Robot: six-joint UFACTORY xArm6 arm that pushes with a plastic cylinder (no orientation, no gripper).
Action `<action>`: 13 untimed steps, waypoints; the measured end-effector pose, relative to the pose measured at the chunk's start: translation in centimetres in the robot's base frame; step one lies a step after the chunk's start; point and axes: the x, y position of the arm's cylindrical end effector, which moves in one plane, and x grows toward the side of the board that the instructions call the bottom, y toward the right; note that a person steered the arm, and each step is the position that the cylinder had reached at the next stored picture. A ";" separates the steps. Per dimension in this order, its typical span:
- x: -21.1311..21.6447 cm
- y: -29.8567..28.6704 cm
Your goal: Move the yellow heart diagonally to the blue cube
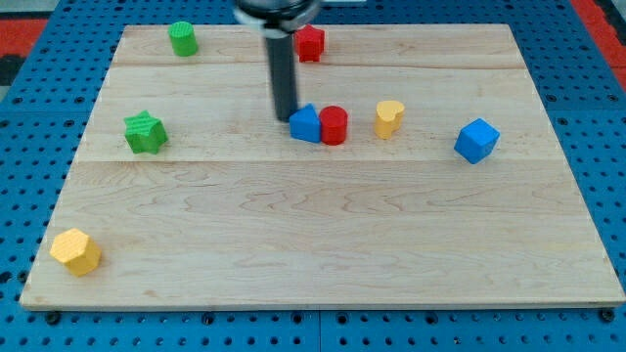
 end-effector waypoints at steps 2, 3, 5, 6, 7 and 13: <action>2.3 5.2; 2.3 11.5; 1.0 10.5; -0.6 11.2; 0.9 20.8; 5.9 27.8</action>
